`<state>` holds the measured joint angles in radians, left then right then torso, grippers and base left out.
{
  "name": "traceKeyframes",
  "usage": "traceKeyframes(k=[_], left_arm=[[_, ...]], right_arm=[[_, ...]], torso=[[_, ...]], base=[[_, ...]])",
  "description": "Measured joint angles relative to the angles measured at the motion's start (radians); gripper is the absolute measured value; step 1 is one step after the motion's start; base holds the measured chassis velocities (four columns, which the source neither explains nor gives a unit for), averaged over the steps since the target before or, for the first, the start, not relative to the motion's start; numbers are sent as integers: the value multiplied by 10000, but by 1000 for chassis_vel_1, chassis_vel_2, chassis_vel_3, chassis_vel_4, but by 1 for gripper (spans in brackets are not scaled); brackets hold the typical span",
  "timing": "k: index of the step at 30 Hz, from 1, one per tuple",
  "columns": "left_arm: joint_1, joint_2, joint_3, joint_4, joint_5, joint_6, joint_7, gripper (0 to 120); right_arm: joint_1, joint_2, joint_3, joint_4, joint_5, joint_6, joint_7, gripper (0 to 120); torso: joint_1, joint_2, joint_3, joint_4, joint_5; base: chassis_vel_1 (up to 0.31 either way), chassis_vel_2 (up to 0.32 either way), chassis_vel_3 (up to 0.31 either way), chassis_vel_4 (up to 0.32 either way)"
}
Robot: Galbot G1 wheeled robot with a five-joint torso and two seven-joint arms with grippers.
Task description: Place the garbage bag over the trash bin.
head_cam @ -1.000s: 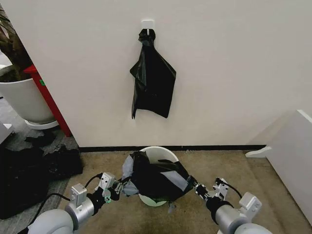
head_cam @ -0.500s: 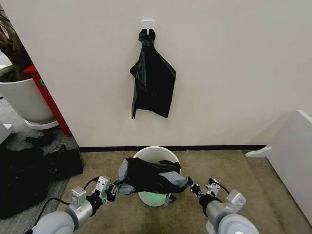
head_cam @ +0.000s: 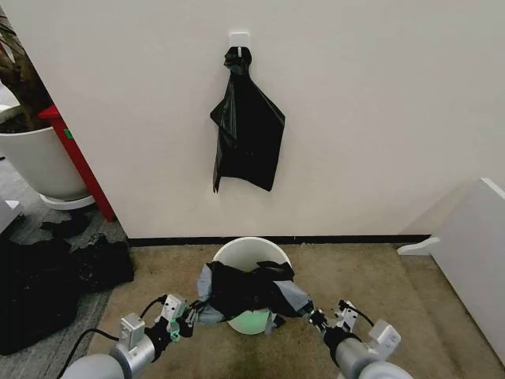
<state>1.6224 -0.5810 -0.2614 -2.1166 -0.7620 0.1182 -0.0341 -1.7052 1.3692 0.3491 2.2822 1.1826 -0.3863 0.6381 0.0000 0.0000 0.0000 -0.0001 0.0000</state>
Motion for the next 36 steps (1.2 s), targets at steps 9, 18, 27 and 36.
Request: traceKeyframes(k=[9,18,27,36], left_arm=[[-80,-303,58,673,432,-135,107,0],[-643,-441,55,811,207,-140,90,0],[-685,-561,-83,1018,-399,-127,168,0],[-936,-1115,221,1522,-761,87,362,0]], right_arm=[[436,205,-46,-1108,-300,110,-357,0],[1472,18,122,-1496,-327,377,-753,0],[2223,-269,162,-2224,-23,-189,-984,0],[2665,-261,214,-2882,103,-841,-1569,0]], torso=[[0,0,0,2,0],[0,0,0,0,-1],[1,0,1,2,0],[0,0,1,1,1]], base=[[0,0,0,0],[0,0,0,0],[0,0,0,0],[0,0,0,0]])
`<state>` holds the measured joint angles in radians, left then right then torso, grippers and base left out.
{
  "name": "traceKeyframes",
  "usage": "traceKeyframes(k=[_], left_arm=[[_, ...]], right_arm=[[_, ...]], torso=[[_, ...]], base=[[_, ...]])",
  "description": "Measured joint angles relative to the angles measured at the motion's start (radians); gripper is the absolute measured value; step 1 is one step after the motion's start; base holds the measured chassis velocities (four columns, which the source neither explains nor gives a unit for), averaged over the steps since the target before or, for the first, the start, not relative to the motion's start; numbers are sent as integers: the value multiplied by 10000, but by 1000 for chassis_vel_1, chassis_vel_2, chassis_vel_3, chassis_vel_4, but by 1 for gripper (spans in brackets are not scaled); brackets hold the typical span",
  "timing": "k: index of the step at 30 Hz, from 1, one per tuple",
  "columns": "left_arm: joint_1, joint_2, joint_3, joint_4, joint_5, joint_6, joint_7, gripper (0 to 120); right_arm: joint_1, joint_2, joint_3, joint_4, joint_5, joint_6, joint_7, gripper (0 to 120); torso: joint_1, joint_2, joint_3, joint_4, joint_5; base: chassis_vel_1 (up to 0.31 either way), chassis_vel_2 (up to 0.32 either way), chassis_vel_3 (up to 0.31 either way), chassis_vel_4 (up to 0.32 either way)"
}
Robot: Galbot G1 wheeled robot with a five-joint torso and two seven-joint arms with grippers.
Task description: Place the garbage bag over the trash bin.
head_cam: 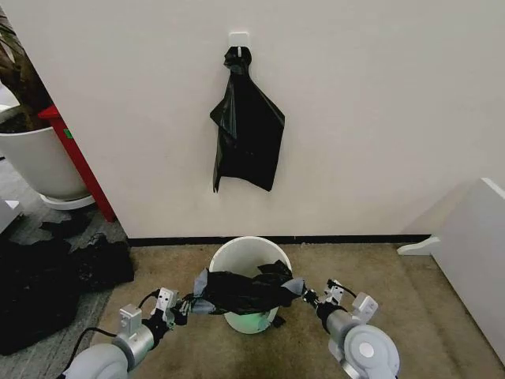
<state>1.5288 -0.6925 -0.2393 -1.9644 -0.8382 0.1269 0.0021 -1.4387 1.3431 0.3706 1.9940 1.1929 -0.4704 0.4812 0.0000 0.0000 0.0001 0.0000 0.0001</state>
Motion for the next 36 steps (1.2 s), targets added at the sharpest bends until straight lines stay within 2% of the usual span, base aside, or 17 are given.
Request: traceKeyframes(k=[6,16,25,32,35,36], left_arm=[[-398,-148,267,262,-341,262,275,0],[-877,-680,382,742,-2039,953,73,0],[-1172,-1089,625,988,-2638,1172,-164,0],[-1115,-1067,554,804,-2656,1201,-216,0],[-1046,-1005,465,613,-2639,1213,-314,0],[-974,-964,404,476,-2601,1207,-371,5]], right_arm=[[538,-123,61,-268,721,-528,170,0],[1139,-28,180,-1098,2064,-1034,1164,0],[1310,329,297,-1644,2839,-1047,1701,0],[1272,244,336,-1500,3005,-1065,1868,0],[1174,186,359,-1357,2851,-1084,1848,7],[1103,156,361,-1266,2693,-1085,1821,11]], torso=[[0,0,0,0,-1],[0,0,0,0,-3],[0,0,-1,0,-1],[0,0,-1,0,-1],[0,0,-1,-1,1],[0,0,-1,0,1]], base=[[0,0,0,0],[0,0,0,0],[0,0,0,0],[0,0,0,0],[0,0,0,0],[0,0,0,0]])
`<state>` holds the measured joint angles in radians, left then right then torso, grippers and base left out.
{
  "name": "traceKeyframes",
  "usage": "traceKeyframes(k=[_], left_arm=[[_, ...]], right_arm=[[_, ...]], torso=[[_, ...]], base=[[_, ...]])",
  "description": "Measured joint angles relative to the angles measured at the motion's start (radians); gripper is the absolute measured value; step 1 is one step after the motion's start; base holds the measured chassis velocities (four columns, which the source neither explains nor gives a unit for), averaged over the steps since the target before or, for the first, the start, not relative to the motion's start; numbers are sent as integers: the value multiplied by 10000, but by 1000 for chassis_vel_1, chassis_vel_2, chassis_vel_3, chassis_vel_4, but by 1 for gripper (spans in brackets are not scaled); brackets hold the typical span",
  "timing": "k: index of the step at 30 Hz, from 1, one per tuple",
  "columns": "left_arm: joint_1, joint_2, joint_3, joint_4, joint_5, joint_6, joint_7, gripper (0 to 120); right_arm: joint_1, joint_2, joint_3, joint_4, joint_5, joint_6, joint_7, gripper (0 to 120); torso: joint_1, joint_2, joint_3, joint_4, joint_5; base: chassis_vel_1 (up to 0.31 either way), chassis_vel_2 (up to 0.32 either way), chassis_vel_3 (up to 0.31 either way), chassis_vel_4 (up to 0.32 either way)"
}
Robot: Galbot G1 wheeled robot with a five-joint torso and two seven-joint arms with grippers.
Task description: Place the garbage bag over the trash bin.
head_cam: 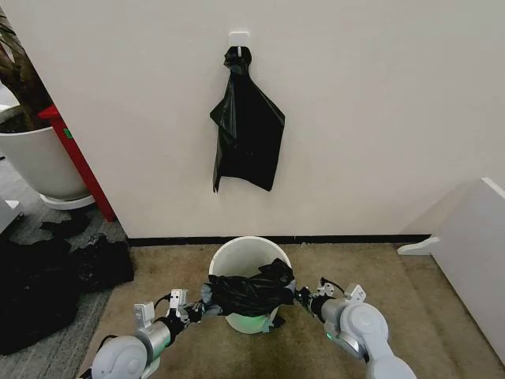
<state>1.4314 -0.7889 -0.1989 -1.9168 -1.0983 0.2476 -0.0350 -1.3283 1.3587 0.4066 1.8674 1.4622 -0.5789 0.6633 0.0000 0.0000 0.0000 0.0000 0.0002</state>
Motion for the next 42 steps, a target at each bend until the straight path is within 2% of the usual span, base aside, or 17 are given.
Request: traceKeyframes(k=[4,7,11,12,13,19,20,23,24,26,28,33,37,42], left_arm=[[258,166,-162,-401,383,-29,-11,22],[381,244,-224,-525,573,0,27,28],[586,342,-320,-602,856,-27,109,46],[622,362,-348,-604,895,-50,122,50],[622,362,-348,-604,895,-50,122,50],[803,553,-513,-369,1391,-465,456,75],[803,553,-513,-369,1391,-465,456,75],[824,622,-551,-195,1586,-688,679,85],[829,648,-574,-122,1641,-784,792,90],[869,704,-630,-28,1679,-959,1048,98],[982,790,-686,50,1685,-1128,1557,100],[988,995,-763,170,1883,-1226,2536,100],[787,1102,-774,313,1914,-1281,2682,100],[577,1196,-793,965,1866,-1513,3216,100]], right_arm=[[-314,-134,15,470,-311,-21,-81,28],[-450,-223,43,692,-327,-74,-92,34],[-640,-364,66,1018,-366,-97,-89,53],[-689,-385,85,1079,-366,-99,-85,58],[-689,-385,85,1079,-366,-99,-85,58],[-1121,-402,223,1316,-531,-104,-157,83],[-1121,-402,223,1316,-531,-104,-157,83],[-1268,-368,232,1428,-680,-104,-291,91],[-1320,-346,232,1478,-751,-102,-330,97],[-1421,-300,250,1609,-827,-75,-349,100],[-1554,-286,299,1809,-842,-29,-350,100],[-1779,-297,337,2133,-925,25,-342,100],[-1903,-268,347,2406,-940,45,-331,100],[-1967,-144,289,2472,-987,46,-336,100]], torso=[[0,0,0,0,0],[0,0,0,0,-3],[0,0,0,0,-3],[0,0,0,1,-2],[0,0,0,1,-2],[0,0,-1,0,-2],[0,0,-1,0,-2],[0,0,0,0,-3],[0,0,-1,0,-3],[0,0,0,0,-3],[0,0,0,1,-3],[0,0,0,1,-1],[0,0,0,-1,-2],[0,0,0,0,-2]], base=[[0,0,0,0],[0,0,0,0],[0,0,0,0],[0,0,0,0],[0,0,0,0],[0,0,0,0],[0,0,0,0],[0,0,0,0],[0,0,0,0],[0,0,0,0],[0,0,0,0],[0,0,0,0],[0,0,0,0],[0,0,0,0]])
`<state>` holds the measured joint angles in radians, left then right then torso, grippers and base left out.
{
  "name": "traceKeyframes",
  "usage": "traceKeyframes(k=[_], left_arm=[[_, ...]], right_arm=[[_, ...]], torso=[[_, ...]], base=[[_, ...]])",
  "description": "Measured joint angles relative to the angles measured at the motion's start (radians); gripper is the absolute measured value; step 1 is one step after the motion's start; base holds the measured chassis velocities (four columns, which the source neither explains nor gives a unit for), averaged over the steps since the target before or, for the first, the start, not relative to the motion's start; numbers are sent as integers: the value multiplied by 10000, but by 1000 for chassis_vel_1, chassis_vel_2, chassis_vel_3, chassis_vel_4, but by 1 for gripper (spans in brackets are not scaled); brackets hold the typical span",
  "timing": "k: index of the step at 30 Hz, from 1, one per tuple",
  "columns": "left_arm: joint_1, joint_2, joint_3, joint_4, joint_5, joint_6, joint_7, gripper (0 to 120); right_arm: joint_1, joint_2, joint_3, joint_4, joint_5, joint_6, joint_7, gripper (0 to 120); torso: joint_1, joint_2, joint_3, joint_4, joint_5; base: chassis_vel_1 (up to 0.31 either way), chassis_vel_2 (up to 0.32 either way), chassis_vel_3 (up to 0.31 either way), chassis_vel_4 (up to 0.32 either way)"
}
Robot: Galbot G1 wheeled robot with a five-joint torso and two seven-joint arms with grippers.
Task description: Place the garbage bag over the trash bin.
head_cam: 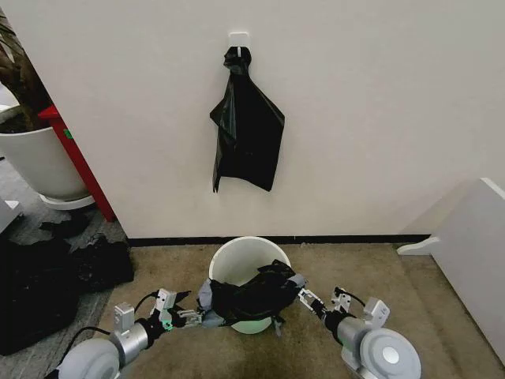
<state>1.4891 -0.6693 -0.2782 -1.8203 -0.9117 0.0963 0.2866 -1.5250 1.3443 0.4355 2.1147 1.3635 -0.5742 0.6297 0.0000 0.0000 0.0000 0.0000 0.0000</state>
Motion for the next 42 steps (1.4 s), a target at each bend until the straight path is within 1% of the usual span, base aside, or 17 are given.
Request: traceKeyframes(k=[2,4,8,10,13,16,17,22,24,25,28,31,32,35,38,42], left_arm=[[-59,-1,-9,308,-52,-132,458,100],[-68,-2,-18,376,-87,-156,611,100],[-83,41,-84,690,-166,-297,1444,100],[-82,43,-99,773,-174,-335,1550,100],[-79,42,-227,1112,-207,-527,1893,100],[-72,45,-513,1429,-364,-683,2543,100],[-72,45,-513,1429,-364,-683,2543,100],[-198,45,-758,1815,-459,-827,3977,100],[-325,-8,-759,2044,-349,-872,4779,100],[-325,-8,-759,2044,-349,-872,4779,100],[-480,-60,-659,2482,33,-953,5629,100],[-663,-62,-604,2869,370,-955,6233,100],[-663,-62,-604,2869,370,-955,6233,100],[-805,-52,-599,3299,612,-949,6728,100],[-810,-28,-713,3553,639,-957,7145,100],[-731,-18,-938,3543,630,-963,7445,100]], right_arm=[[11,27,-7,-63,-31,2,-13,100],[20,29,-10,-97,-47,2,-18,100],[72,42,-36,-230,-171,64,-24,100],[57,45,-33,-214,-170,68,-24,100],[-32,67,-5,-105,-158,99,-31,100],[-209,133,60,53,-138,107,-130,100],[-209,133,60,53,-138,107,-130,100],[-464,218,79,166,-404,258,-610,100],[-480,219,67,170,-490,285,-710,100],[-480,219,67,170,-490,285,-710,100],[-399,225,11,78,-578,322,-749,100],[-308,249,-45,12,-598,368,-750,100],[-308,249,-45,12,-598,368,-750,100],[-221,244,-80,-62,-616,414,-750,100],[-191,231,-74,-69,-605,463,-737,100],[-282,194,-32,78,-593,467,-737,100]], torso=[[0,0,0,0,-2],[0,0,0,0,-2],[0,0,0,0,1],[0,0,0,0,-1],[0,0,0,1,-1],[0,0,0,1,-2],[0,0,0,1,-2],[0,0,0,0,0],[0,0,0,0,0],[0,0,0,0,0],[0,0,0,1,-1],[0,0,0,1,0],[0,0,0,1,0],[0,0,0,-1,-1],[0,0,0,1,-2],[0,0,0,1,2]], base=[[0,0,0,0],[0,0,0,0],[0,0,0,0],[0,0,0,0],[0,0,0,0],[0,0,0,0],[0,0,0,0],[0,0,0,0],[0,0,0,0],[0,0,0,0],[0,0,0,0],[0,0,0,0],[0,0,0,0],[0,0,0,0],[0,0,0,0],[0,0,0,0]])
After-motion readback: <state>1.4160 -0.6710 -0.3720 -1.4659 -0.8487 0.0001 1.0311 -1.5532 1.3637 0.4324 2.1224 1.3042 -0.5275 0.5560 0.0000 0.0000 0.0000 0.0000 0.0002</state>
